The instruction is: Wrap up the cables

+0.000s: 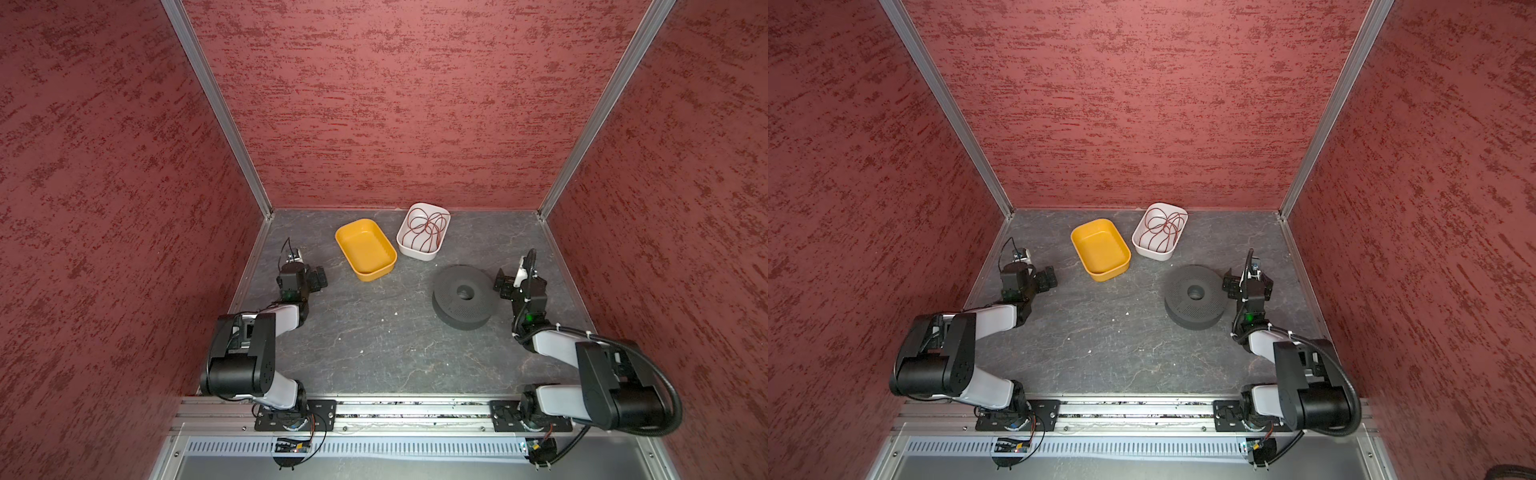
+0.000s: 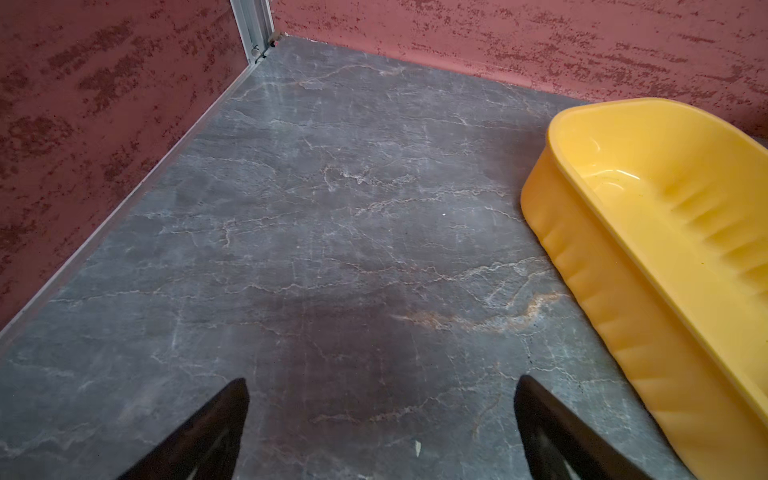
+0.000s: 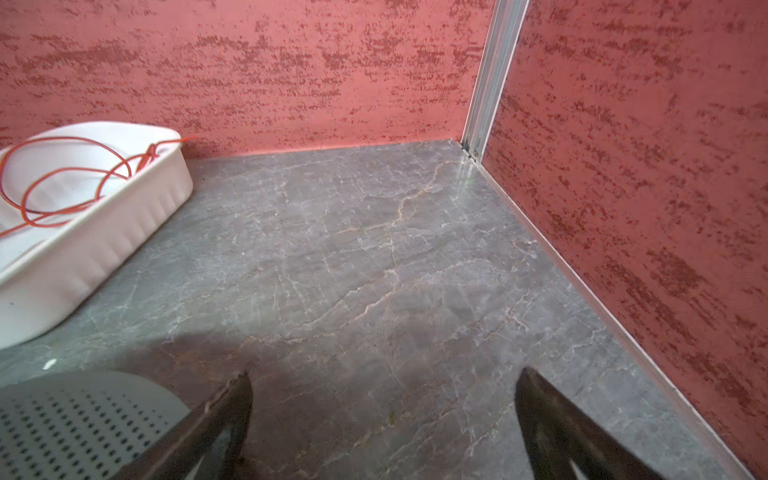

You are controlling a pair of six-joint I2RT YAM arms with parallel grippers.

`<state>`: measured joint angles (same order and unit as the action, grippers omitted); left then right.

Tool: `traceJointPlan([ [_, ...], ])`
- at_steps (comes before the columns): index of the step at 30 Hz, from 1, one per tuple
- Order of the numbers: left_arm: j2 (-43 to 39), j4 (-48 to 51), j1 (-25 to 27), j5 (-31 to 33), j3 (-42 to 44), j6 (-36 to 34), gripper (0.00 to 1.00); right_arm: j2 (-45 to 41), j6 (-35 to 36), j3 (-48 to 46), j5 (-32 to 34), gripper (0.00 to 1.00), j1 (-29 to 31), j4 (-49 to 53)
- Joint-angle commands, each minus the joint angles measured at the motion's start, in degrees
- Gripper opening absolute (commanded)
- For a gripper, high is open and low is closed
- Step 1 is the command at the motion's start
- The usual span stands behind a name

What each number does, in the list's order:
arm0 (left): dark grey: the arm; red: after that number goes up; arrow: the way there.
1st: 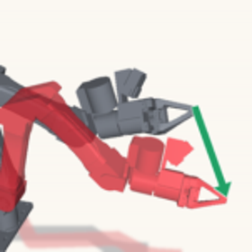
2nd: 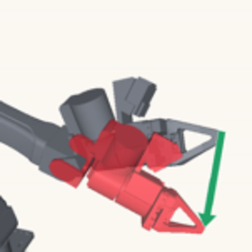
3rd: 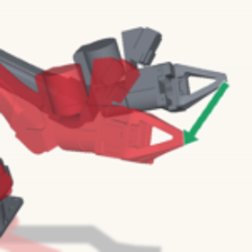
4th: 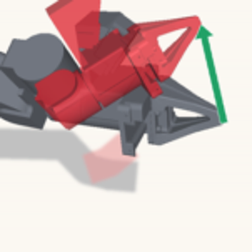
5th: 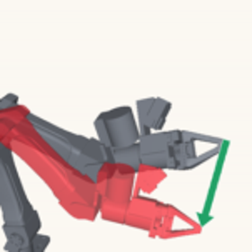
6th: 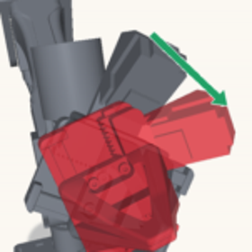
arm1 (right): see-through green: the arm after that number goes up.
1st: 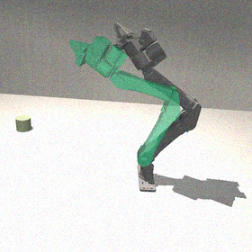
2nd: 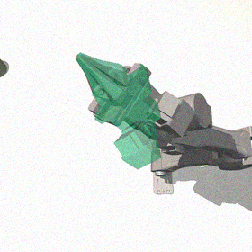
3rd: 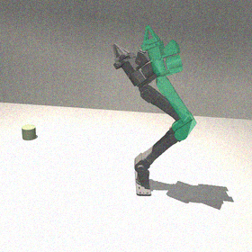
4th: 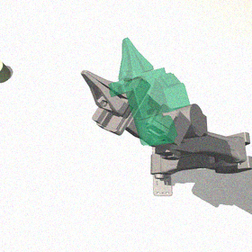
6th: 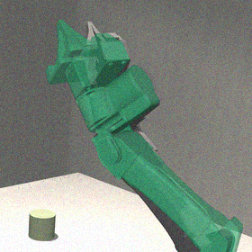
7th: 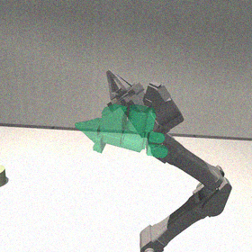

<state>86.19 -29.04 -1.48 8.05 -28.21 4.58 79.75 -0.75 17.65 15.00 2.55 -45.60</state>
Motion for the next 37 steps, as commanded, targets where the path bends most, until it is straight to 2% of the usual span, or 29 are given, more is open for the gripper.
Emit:
traceJointPlan([
  [1,-0.5,-11.5,1.9,3.5,1.3,-2.6,1.0,5.6,2.4,-0.6,-2.1,0.99,-0.3,-17.0],
  [4,-1.1,-19.3,3.0,3.9,5.9,-3.9,1.0,6.2,0.3,-1.3,-2.8,0.99,-1.9,-18.3],
  [7,-1.2,-24.2,3.5,3.0,8.5,-4.7,1.0,10.0,-1.5,-3.1,-0.4,0.99,-3.0,-26.1],
  [8,-1.0,-26.4,3.6,2.8,9.7,-4.9,1.0,8.5,-2.5,-2.3,-0.4,0.99,-3.0,-21.4],
  [10,3.0,-37.5,4.4,3.6,12.9,-6.4,0.99,9.7,-2.5,-2.6,0.3,0.99,-3.2,-24.0],
  [11,3.8,-37.6,4.8,4.3,13.0,-6.8,0.99,8.8,-3.0,-2.3,0.5,0.99,-3.3,-21.9],
  [12,1.6,-31.0,4.8,4.2,11.7,-5.8,0.99,9.2,-3.2,-2.4,0.7,0.99,-3.4,-22.4],
  [15,1.5,-25.7,3.3,3.0,8.6,-4.3,0.99,9.3,-3.0,-2.6,0.7,0.99,-3.5,-23.2],
  [18,1.3,-23.6,1.1,0.8,7.6,-2.3,0.99,9.2,-2.9,-2.6,0.6,0.99,-3.5,-23.2],
  [37,1.7,-24.6,1.0,0.7,7.7,-2.4,0.99,9.2,-2.7,-2.5,-0.2,0.99,-3.4,-23.0],
])
